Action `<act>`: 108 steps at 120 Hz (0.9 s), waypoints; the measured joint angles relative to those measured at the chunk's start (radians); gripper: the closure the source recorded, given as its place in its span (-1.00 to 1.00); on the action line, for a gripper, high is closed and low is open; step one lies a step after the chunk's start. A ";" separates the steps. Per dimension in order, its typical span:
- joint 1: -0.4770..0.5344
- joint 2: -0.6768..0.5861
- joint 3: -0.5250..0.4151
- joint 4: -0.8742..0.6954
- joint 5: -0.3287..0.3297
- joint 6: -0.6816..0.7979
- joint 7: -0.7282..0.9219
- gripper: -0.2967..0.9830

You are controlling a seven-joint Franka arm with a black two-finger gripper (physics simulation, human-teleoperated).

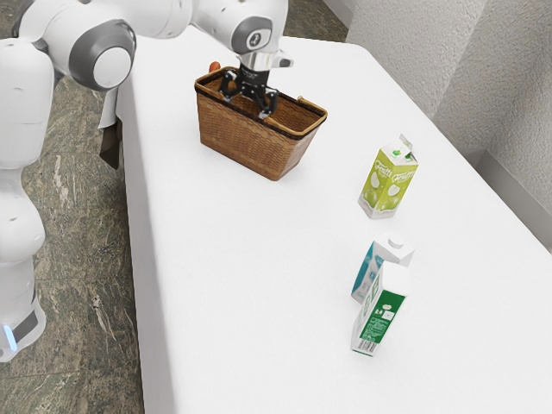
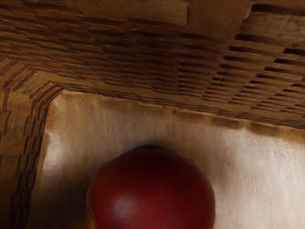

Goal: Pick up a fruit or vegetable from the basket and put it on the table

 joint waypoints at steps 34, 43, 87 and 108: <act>0.002 0.023 -0.004 -0.003 0.012 0.027 0.015 -0.54; 0.001 0.030 -0.005 -0.005 0.012 0.037 0.018 -0.54; 0.005 0.046 -0.004 -0.033 0.014 0.073 0.032 -0.54; 0.007 0.057 -0.001 -0.036 0.020 0.086 0.038 -0.54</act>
